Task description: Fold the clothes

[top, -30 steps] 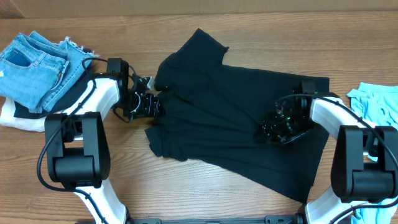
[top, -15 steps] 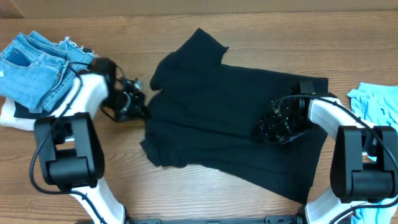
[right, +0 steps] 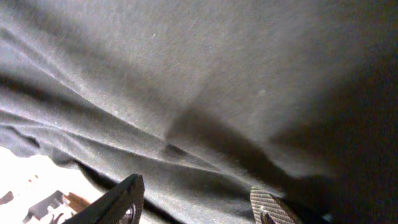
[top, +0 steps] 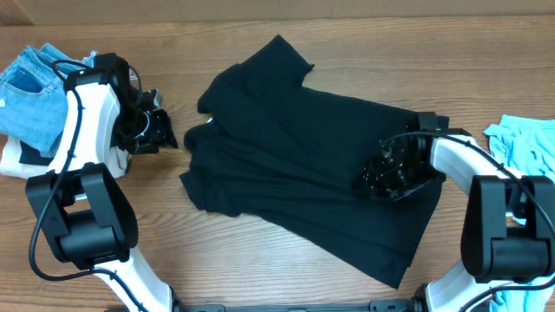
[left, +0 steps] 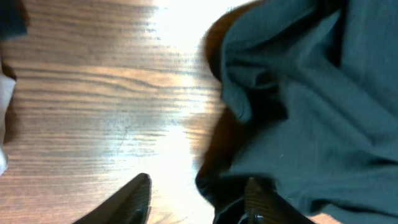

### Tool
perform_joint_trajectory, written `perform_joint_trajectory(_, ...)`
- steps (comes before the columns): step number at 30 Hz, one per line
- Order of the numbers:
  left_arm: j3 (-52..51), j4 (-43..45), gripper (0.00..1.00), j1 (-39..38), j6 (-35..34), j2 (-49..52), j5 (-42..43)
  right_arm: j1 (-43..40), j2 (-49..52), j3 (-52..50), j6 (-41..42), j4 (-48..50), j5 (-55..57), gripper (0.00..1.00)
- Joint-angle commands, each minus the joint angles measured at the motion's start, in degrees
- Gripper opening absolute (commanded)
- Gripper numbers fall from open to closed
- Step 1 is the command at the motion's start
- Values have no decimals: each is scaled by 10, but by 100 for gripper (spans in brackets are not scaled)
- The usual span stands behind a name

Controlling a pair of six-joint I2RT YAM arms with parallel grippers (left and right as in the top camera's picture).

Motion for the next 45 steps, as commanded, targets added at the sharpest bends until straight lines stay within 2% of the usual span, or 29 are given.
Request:
perform_joint_trajectory(1,12,-14,36,-17,45,-9,43,-28,-43,40,-8,0,39,60)
perform_joint_trajectory(6,11,-57,25,-41,46,-17,74,-43,-157,82,4,-32,51,70)
perform_joint_trajectory(7,11,-59,25,-48,46,-25,74,-43,-181,83,52,-40,82,65)
perform_joint_trajectory(8,11,-56,24,-55,46,-33,74,-43,-190,83,86,-45,108,35)
perform_joint_trajectory(9,11,-50,24,-63,46,-45,75,-43,-189,83,97,-46,126,17)
perform_joint_trajectory(10,11,-44,24,-70,46,-59,85,-43,-183,82,104,-44,139,10)
perform_joint_trajectory(13,12,-28,26,-85,52,-121,115,-43,-140,81,124,-17,166,4)
perform_joint_trajectory(15,12,-25,31,-93,53,-191,119,-43,-96,81,144,11,175,4)
perform_joint_trajectory(20,12,-25,33,-94,52,-320,149,-43,-5,81,166,69,183,4)
perform_joint_trajectory(21,12,-26,37,-94,52,-345,163,-43,12,81,178,81,186,4)
perform_joint_trajectory(23,12,-25,77,-94,52,-388,182,-43,39,81,210,106,211,4)
perform_joint_trajectory(24,12,-26,80,-94,52,-406,182,-43,54,81,243,119,242,4)
perform_joint_trajectory(28,12,-27,82,-94,33,-433,182,-70,122,91,294,205,265,4)
perform_joint_trajectory(30,12,-29,82,-94,13,-433,183,-104,167,132,299,208,261,4)
perform_joint_trajectory(34,12,-29,82,-94,7,-432,183,-160,199,233,228,201,207,4)
perform_joint_trajectory(37,11,-27,83,-94,7,-429,181,-172,199,311,156,151,169,4)
perform_joint_trajectory(39,11,-25,86,-94,7,-423,175,-173,198,380,98,84,137,4)
perform_joint_trajectory(41,11,-27,87,-94,7,-414,168,-173,197,432,95,3,114,4)
perform_joint_trajectory(42,11,-29,87,-95,7,-409,166,-173,197,455,95,-43,114,9)
perform_joint_trajectory(43,11,-31,87,-95,7,-404,166,-173,197,467,95,-75,120,19)
perform_joint_trajectory(44,11,-33,87,-95,7,-398,166,-173,197,472,96,-103,134,37)
perform_joint_trajectory(45,11,-35,87,-95,7,-392,166,-173,197,471,99,-120,157,60)
